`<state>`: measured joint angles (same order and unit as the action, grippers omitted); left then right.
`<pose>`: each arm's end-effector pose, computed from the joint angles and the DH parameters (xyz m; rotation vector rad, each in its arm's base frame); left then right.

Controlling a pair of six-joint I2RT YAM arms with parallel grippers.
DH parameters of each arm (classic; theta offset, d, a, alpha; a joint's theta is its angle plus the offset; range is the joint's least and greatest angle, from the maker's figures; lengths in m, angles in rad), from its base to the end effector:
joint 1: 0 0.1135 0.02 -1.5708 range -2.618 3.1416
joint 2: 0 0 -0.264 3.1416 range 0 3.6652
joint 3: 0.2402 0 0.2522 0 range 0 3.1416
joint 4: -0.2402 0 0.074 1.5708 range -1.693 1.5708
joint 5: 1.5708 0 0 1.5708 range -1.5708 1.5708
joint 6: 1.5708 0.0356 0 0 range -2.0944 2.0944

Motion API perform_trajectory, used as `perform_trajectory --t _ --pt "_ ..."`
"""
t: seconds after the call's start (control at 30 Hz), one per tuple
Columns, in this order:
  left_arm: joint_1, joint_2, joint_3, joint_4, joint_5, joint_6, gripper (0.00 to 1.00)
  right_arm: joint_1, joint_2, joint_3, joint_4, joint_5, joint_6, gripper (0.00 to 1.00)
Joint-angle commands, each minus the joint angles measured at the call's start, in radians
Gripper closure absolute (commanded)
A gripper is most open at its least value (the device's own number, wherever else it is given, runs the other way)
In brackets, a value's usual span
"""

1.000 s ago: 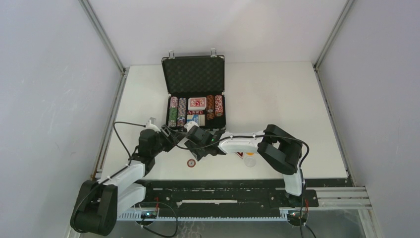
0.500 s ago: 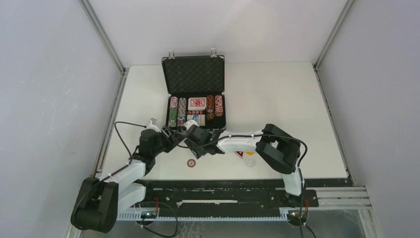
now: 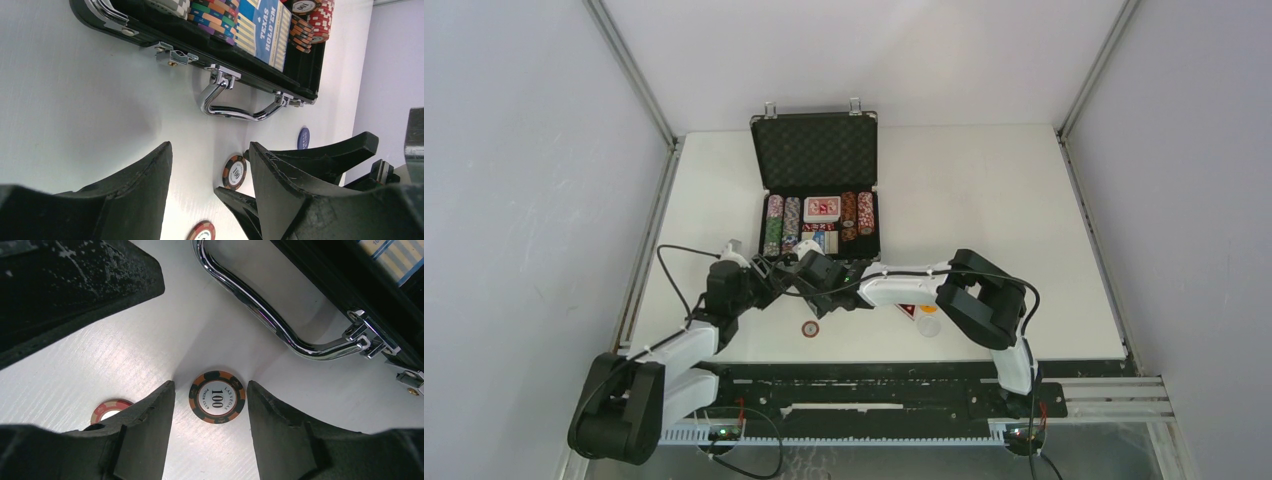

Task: Pack up texas hold em set

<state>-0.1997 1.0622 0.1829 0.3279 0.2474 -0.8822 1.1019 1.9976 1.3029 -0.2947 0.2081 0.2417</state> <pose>0.1809 -0.0455 0.1368 -0.6012 2.1566 -0.8809 0.1944 0.3675 0.1521 -0.9902 2.3495 0.2662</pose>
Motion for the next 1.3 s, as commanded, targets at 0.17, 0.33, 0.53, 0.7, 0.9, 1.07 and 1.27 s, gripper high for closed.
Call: perform_trajectory --t 0.17,0.33,0.53,0.7,0.9,1.07,1.27 --pt "0.009 0.022 -0.007 0.058 0.010 0.020 0.38 0.003 -0.003 -0.005 -0.057 0.030 0.027 0.35" --pt "0.009 0.019 -0.006 0.058 0.012 0.021 0.38 0.004 -0.003 -0.015 -0.053 0.025 0.030 0.34" --pt "0.009 0.023 -0.005 0.057 0.007 0.021 0.38 0.001 -0.025 -0.036 -0.036 0.013 0.031 0.34" --pt "0.008 0.035 -0.003 0.065 0.014 0.022 0.38 -0.002 -0.034 -0.049 -0.033 0.010 0.035 0.36" --pt "0.009 0.045 -0.002 0.071 0.016 0.022 0.38 0.000 -0.038 -0.056 -0.033 0.005 0.038 0.41" --pt "0.008 0.044 -0.002 0.072 0.017 0.022 0.38 0.000 -0.043 -0.058 -0.038 0.008 0.037 0.47" --pt "0.009 0.043 0.000 0.072 0.018 0.022 0.38 0.000 -0.040 -0.059 -0.034 0.011 0.037 0.51"
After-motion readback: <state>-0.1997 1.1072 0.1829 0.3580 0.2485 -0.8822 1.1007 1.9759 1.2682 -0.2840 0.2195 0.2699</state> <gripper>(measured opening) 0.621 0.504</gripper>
